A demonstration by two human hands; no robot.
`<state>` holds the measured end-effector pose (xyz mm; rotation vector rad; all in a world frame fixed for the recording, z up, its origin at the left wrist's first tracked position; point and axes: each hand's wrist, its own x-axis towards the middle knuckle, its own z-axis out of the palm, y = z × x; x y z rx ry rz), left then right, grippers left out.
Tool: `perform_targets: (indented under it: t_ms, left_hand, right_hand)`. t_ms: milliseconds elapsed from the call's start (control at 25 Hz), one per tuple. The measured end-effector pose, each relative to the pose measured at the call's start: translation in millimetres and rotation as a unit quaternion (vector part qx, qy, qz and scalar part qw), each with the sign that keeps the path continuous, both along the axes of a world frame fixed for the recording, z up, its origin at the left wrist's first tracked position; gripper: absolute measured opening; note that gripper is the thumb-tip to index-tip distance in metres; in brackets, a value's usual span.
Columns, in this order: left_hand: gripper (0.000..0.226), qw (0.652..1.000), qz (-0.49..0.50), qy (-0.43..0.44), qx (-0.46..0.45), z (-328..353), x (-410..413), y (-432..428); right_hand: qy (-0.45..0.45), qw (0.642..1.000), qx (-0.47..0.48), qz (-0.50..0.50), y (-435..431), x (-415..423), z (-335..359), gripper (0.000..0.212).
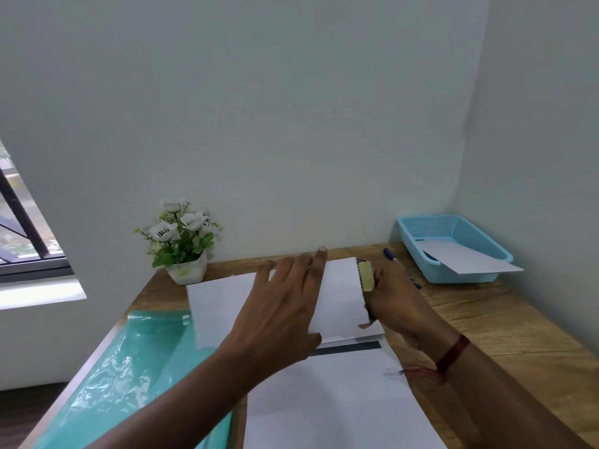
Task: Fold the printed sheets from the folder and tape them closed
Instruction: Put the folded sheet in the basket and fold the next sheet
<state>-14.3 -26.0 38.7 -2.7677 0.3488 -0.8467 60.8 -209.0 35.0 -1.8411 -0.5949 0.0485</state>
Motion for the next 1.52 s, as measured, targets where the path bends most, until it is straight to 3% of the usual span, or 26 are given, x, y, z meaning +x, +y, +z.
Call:
perform_targets:
  t_ms: [160,440,680,760,840,920,1040,1160,1280,1360,1520]
  left_hand:
    - [0.119,1.0,0.011,0.012,-0.003,2,3,13]
    - [0.123,0.999,0.026,0.022,0.027,10,-1,43]
    - [0.126,0.998,0.05,0.037,-0.009,2,-2,82]
    - [0.126,0.996,0.063,0.064,-0.029,-3,-5,96]
    - [0.125,0.993,0.06,0.09,-0.056,-8,-7,108]
    - [0.122,0.989,0.053,0.103,-0.089,-12,-9,117]
    - [0.118,0.988,0.039,0.104,-0.108,-15,-11,124]
    - [0.115,0.987,0.029,0.102,-0.124,-20,-13,129]
    - [0.113,0.984,0.03,0.096,-0.146,-25,-16,133]
    - [0.112,0.981,0.038,0.098,-0.163,-27,-17,134]
    - [0.112,0.979,0.048,0.086,-0.178,-27,-17,138]
  right_hand:
    - [-0.01,0.999,0.009,-0.04,0,4,-2,0.01]
    - [0.068,0.992,0.109,-0.012,7,-3,0,0.008]
    - [0.09,0.985,0.146,0.0,2,1,0,0.03]
    - [0.03,0.995,0.088,-0.034,-5,12,-7,0.017]
    - [-0.071,0.994,-0.075,-0.031,-9,20,-16,0.011]
    - [-0.118,0.963,-0.241,0.02,-4,21,-25,0.031]
    - [-0.133,0.921,-0.356,0.081,6,19,-26,0.065]
    - [-0.174,0.89,-0.409,0.102,19,24,-23,0.078]
    - [-0.181,0.882,-0.419,0.119,24,27,-23,0.072]
    - [-0.18,0.88,-0.421,0.123,24,28,-28,0.072]
    - [-0.156,0.902,-0.385,0.118,22,32,-33,0.091]
